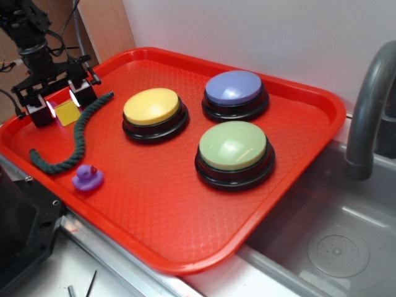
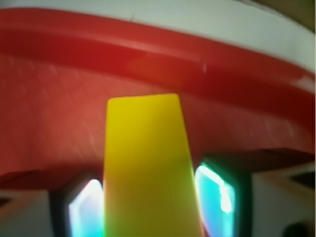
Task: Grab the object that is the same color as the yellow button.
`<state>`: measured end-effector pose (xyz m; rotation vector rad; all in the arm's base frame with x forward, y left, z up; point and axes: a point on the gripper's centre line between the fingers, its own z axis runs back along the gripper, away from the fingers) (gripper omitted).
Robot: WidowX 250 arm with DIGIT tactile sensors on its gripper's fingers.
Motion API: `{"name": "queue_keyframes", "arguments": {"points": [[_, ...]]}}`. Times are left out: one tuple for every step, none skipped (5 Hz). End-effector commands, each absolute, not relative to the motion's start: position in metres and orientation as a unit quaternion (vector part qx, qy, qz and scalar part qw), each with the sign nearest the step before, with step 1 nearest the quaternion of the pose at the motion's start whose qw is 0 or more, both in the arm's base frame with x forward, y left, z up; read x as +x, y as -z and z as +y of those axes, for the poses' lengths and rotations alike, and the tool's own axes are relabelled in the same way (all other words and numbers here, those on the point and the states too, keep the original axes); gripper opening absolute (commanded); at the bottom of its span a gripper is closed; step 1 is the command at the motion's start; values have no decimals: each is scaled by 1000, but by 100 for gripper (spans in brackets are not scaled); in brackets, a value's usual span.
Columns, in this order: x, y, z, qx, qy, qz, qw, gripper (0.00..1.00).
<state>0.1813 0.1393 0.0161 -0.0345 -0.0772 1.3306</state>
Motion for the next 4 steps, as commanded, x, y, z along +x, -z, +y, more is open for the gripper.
{"name": "queue_keyframes", "arguments": {"points": [[164,-71,135,-4,-544,-68,836,0],[162,-114,127,-4,-453,-91,887,0],[145,-164,111,11,-336,-109,935,0],[130,-196,107,26,-213,-154,964,0]]}}
